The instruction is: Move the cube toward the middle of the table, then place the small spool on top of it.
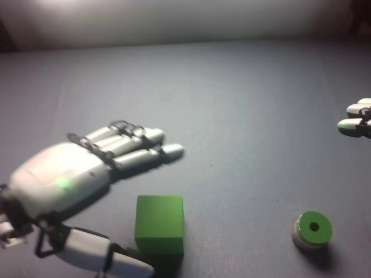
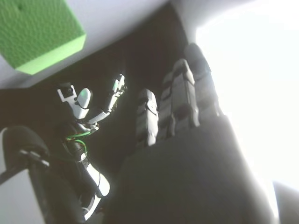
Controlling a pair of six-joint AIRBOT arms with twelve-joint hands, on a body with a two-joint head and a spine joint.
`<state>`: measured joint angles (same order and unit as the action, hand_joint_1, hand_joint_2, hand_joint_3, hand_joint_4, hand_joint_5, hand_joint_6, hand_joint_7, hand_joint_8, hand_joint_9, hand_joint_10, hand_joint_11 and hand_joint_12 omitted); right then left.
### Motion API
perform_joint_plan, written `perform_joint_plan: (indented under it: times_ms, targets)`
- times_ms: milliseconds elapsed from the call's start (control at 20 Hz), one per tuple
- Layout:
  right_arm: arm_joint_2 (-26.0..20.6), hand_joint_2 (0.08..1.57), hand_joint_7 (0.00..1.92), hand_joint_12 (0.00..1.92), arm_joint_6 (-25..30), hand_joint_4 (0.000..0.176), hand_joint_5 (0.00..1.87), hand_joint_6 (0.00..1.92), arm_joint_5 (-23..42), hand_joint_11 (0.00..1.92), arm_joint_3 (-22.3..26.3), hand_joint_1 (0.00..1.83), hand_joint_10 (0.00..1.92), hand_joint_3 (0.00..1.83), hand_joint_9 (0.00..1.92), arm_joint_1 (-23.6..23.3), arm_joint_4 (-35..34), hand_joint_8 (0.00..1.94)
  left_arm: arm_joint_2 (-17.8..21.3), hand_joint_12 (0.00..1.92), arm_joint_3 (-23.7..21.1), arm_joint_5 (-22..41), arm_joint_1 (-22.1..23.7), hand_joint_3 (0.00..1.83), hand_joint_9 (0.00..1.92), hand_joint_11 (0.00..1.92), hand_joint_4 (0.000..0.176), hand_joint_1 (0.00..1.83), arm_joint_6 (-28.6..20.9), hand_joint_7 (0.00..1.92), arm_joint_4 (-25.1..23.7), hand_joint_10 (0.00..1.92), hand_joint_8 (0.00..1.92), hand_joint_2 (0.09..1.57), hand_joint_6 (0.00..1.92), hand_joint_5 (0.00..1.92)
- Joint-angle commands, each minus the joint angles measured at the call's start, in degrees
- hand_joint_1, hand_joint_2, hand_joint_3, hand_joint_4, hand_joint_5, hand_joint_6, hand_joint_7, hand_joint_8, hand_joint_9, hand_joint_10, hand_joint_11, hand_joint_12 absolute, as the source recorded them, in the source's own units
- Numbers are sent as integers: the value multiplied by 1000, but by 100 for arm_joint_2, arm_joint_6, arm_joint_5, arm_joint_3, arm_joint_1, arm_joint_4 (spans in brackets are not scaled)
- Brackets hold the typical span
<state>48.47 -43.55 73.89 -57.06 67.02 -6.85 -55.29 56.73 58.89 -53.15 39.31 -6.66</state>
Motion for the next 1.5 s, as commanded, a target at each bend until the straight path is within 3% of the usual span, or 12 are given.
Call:
perform_joint_plan:
  times_ms: [0,350,500,650,800,850,900,950,1150,1200,1300,1450]
  targets:
    - [-5,1333,357,792,30,0,499,1,693,82,-20,672,0,3,352,-73,-89,2,-70,615,31,420,127,2,118,0,176,572,-31,92,-117,0,0,767,1,135]
    - [2,1338,391,806,30,0,510,3,694,169,-19,685,7,0,406,-72,-100,5,-362,500,62,-476,513,4,127,0,176,582,781,100,-294,4,5,811,3,199]
    - [6,1339,375,800,30,0,507,1,694,152,-19,702,0,0,394,-72,-101,0,-381,590,-11,-648,545,5,148,0,176,609,1361,111,-41,4,0,823,4,220]
    - [11,1348,367,841,30,0,509,0,694,94,-19,729,0,2,368,-72,-104,0,-420,884,2,-635,546,1,303,0,176,686,1467,186,112,15,5,804,2,277]
    - [15,1348,377,850,30,0,523,2,694,77,-22,731,0,0,362,-72,-111,1,-468,1247,43,-479,546,8,733,299,34,977,1466,568,261,125,17,1038,12,595]
    - [15,1350,361,861,30,0,503,0,694,95,-23,707,3,1,371,-72,-114,0,-467,1193,42,-414,546,7,875,465,0,1146,1465,680,304,235,1195,1173,835,820]
    - [16,1347,376,883,30,0,512,5,694,139,-24,705,16,0,404,-72,-117,7,-463,1113,46,-345,545,2,813,548,0,1307,1444,634,334,1248,1445,1202,877,874]
    - [16,1345,377,888,30,0,513,4,694,138,-24,704,14,0,408,-70,-119,6,-448,1010,57,-237,543,0,768,577,0,1339,1403,635,385,1469,1509,1211,877,893]
    - [38,1342,389,857,30,0,513,0,693,128,-50,694,1,0,397,-67,-120,1,-407,1217,366,155,805,0,800,677,0,1356,959,763,469,1421,1327,1177,877,914]
    - [42,1344,376,841,30,0,510,0,693,101,-55,687,0,1,378,-67,-120,0,-410,1343,411,147,867,0,839,759,0,1266,960,815,474,1096,1417,1168,785,963]
    - [62,1352,371,857,30,0,506,2,693,109,-70,659,7,2,381,-67,-121,5,-493,1687,619,12,1151,1,879,908,0,1229,961,751,525,1440,1577,1203,800,912]
    - [94,1342,388,785,31,0,519,0,693,122,-102,677,0,0,388,-69,-121,0,-781,1394,1043,-421,1650,0,804,692,0,1238,958,827,580,1050,1422,1166,818,964]
